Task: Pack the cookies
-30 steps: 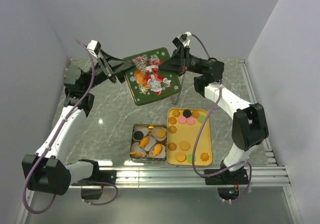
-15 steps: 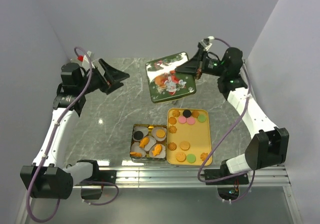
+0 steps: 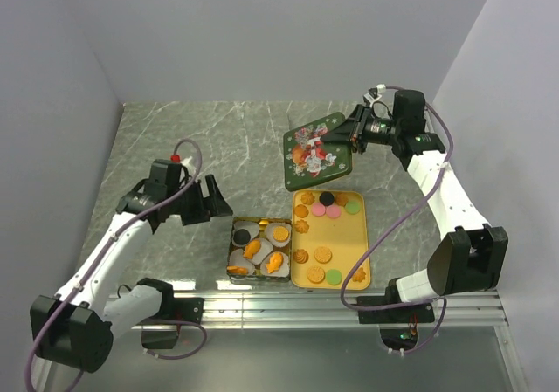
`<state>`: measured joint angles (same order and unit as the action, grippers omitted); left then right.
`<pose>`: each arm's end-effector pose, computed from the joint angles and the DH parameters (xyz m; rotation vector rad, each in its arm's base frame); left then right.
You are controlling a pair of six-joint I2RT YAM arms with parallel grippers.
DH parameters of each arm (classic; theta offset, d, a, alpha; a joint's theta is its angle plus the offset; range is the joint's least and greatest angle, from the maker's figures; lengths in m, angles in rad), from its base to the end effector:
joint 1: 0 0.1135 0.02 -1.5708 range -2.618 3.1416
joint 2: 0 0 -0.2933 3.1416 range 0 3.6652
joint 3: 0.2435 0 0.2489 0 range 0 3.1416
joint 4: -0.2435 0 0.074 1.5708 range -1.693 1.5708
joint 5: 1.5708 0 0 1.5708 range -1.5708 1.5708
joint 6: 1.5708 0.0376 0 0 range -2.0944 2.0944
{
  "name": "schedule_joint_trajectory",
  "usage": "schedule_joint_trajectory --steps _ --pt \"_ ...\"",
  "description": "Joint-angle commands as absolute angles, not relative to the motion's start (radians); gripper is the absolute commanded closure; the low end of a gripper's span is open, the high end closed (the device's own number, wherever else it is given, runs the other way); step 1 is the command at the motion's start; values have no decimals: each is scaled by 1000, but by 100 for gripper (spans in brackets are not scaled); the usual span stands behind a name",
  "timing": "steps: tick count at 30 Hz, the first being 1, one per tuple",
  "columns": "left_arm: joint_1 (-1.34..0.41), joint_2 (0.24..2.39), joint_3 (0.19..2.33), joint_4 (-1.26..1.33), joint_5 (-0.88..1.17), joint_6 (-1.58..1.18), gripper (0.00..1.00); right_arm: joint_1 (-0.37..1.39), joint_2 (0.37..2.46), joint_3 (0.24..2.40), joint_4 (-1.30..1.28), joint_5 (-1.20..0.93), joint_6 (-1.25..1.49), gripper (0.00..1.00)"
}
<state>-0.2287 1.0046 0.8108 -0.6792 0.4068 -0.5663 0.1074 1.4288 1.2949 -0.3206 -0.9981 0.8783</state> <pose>0.1729 -0.0555 0.2902 -0.2374 2.5212 -0.8358 0.3055 0.0647 0.3896 0.1250 2.1751 1.5997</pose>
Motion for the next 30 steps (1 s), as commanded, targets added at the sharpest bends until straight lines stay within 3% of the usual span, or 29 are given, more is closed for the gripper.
schedule_joint_trajectory --steps 1,7,19,23,26,30 --pt "-296 1030 833 -709 273 -500 15 101 1397 1307 -324 -1002 850 100" --pt "-356 1215 854 -729 250 -509 37 97 1416 1339 -334 -1006 845 100" --pt "-416 1465 945 -718 252 -434 45 84 1364 1278 -342 -1017 839 100" --pt "-426 1505 962 -723 236 -431 73 84 1379 1296 -360 -1019 827 100" --pt "-428 1532 977 -732 222 -430 87 83 1388 1318 -377 -1016 815 100" --pt "-430 1571 1011 -747 204 -428 99 84 1391 1324 -382 -1019 816 100"
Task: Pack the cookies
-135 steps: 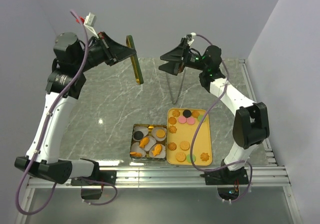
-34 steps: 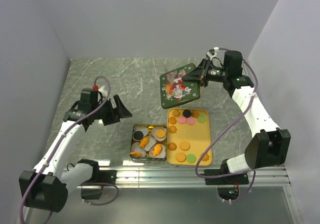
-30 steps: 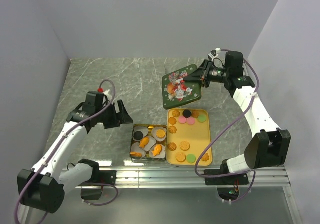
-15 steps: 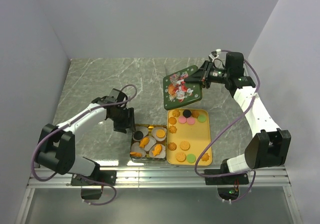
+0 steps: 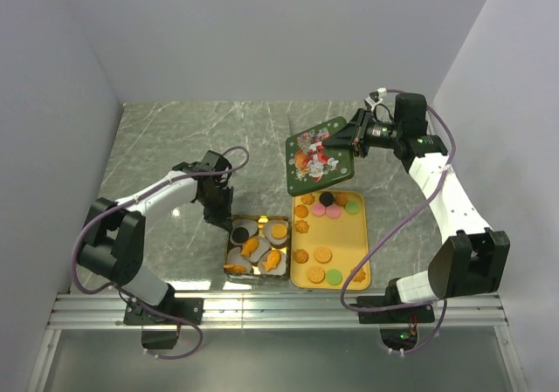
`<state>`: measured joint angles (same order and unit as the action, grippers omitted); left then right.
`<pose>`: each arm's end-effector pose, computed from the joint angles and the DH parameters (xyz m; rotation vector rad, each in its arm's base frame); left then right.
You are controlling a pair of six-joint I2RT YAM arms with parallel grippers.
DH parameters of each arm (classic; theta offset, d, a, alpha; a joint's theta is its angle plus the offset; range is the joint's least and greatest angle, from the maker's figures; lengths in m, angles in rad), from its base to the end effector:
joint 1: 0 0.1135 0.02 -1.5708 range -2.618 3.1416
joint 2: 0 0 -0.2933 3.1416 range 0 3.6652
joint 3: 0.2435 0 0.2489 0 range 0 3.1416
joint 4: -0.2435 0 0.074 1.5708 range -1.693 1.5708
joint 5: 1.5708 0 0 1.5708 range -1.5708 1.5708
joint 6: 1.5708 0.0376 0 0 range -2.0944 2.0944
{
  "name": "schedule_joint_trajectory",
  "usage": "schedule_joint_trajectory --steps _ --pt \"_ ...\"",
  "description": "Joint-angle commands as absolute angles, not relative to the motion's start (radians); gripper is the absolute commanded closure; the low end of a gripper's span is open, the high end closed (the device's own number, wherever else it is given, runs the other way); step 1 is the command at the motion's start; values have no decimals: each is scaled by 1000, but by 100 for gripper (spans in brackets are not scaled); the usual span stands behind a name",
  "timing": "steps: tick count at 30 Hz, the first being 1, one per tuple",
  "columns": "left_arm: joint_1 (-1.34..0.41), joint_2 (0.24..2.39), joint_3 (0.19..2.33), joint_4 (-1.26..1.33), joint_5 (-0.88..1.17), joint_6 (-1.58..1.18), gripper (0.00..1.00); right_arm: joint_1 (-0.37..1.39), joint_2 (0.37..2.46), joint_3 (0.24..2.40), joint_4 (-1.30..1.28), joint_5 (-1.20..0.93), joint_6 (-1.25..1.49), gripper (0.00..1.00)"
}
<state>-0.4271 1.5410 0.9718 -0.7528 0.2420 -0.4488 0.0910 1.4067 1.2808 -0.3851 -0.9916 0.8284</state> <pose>0.2459 -0.1218 0.2199 0.0130 2.9806 -0.4862 0.2977 0.0588 0.3858 0.1364 2.2020 1.5661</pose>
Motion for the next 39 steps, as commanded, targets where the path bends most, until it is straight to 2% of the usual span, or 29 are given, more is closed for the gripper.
schedule_joint_trajectory --steps 1,11,22,30,34,37,39 --pt "-430 1581 1029 -756 186 -429 99 86 1393 1327 -382 -1017 815 100" --pt "-387 1673 1183 -856 42 -423 99 77 1404 1351 -399 -1011 802 100" --pt "-209 1755 1393 -948 -26 -400 99 90 1477 1385 -353 -1026 853 100" --pt "-135 1893 1541 -933 41 -402 100 149 1629 1517 -328 -1040 845 100" --pt "-121 1957 1614 -948 66 -391 99 190 1701 1543 -203 -1069 940 100" --pt "-114 1980 1646 -951 84 -388 85 238 1776 1597 -132 -1080 957 100" --pt "-109 1980 1660 -953 107 -391 82 279 1821 1623 -106 -1077 965 100"
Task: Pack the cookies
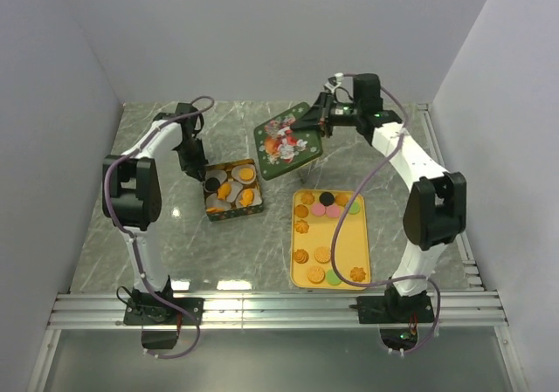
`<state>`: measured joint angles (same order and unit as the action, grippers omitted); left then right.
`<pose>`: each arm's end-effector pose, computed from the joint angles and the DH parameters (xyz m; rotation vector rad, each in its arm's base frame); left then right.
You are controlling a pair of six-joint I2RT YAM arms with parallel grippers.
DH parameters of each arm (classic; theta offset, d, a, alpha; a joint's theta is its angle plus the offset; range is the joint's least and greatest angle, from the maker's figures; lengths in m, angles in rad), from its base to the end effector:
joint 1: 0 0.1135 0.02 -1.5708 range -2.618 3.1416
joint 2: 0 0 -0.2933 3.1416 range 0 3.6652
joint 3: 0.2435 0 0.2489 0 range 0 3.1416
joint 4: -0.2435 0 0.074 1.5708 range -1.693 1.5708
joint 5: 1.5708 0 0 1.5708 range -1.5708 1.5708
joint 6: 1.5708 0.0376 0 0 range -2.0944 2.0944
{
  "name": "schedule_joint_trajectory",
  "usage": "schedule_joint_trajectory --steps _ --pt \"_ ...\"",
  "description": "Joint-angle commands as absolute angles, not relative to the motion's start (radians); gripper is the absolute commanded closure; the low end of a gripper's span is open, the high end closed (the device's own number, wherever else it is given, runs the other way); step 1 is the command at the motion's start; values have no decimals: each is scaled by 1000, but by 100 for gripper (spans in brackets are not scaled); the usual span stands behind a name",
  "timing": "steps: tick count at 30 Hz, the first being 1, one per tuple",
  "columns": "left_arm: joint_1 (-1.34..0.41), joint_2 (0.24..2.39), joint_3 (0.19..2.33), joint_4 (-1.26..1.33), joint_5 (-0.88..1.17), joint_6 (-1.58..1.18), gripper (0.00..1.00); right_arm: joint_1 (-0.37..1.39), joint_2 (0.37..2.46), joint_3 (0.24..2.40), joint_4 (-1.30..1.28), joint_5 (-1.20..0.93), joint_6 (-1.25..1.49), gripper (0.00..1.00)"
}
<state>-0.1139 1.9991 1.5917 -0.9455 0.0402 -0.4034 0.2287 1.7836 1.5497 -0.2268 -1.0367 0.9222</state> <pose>0.4087 -0.0483 0.2308 -0.4174 2.9082 -0.1393 0.3961 0.1254 0.3612 0.0153 2.2435 1.7259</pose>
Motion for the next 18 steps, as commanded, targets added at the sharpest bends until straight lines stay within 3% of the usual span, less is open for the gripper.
schedule_joint_trajectory --steps 1,10,14,18 --pt "-104 1976 1663 -953 107 -399 79 291 1833 1624 -86 -1069 985 100" --pt "-2 1806 1615 -917 95 -448 29 385 1937 1534 392 -988 1274 100" --pt "84 1665 1504 -818 177 -454 21 432 1986 1500 537 -939 1380 100" --pt "147 1498 1329 -707 340 -465 25 485 2023 1476 546 -861 1399 100"
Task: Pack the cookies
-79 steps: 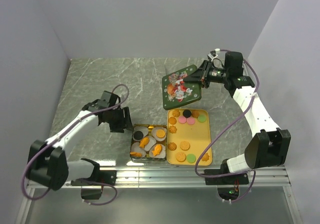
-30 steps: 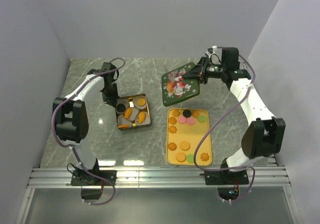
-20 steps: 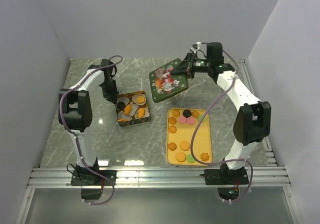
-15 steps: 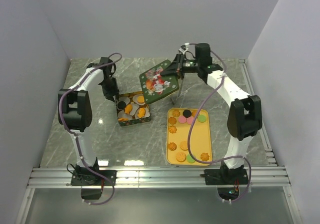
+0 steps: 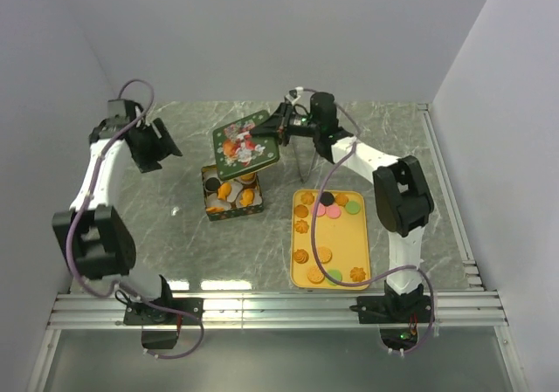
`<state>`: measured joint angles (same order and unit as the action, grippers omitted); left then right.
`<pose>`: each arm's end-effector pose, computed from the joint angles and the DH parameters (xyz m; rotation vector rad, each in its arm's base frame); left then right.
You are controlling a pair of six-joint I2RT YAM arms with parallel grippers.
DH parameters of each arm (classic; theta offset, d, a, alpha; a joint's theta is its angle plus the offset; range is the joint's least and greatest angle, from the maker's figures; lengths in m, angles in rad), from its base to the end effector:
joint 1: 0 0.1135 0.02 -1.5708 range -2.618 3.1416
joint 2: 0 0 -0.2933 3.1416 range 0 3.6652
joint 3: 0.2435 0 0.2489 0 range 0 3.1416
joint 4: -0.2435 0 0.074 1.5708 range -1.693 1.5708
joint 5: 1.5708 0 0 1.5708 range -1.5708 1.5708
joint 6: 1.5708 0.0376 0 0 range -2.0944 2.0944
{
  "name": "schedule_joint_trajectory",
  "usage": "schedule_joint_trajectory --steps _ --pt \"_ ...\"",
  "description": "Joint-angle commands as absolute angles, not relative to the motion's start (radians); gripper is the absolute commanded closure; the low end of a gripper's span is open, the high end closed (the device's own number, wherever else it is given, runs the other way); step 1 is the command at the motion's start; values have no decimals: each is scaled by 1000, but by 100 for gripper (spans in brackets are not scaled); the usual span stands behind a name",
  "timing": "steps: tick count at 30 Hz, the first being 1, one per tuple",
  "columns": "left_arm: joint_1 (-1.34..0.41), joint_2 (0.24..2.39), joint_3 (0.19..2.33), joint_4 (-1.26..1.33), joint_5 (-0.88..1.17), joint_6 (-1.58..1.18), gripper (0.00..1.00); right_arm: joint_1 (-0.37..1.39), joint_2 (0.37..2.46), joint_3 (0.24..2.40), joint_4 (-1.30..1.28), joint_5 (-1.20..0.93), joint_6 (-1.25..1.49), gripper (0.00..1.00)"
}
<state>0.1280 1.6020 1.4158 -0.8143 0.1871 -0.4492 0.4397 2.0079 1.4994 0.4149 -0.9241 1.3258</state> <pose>0.3357 0.0361 0.3275 -0.6676 2.4985 -0.3606 0.4221 0.2317 0.3050 0.0367 2.1136 1.9630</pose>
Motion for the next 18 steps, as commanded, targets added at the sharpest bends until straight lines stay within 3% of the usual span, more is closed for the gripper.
schedule_joint_trajectory --steps 1,9,18 --pt "164 1470 1300 -686 372 -468 25 492 2029 1465 555 -827 1423 100" --pt "195 1299 1051 -456 687 -483 19 564 2141 1506 575 -778 1468 100" --pt "196 1390 927 -342 733 -509 19 586 2212 1539 551 -776 1450 100"
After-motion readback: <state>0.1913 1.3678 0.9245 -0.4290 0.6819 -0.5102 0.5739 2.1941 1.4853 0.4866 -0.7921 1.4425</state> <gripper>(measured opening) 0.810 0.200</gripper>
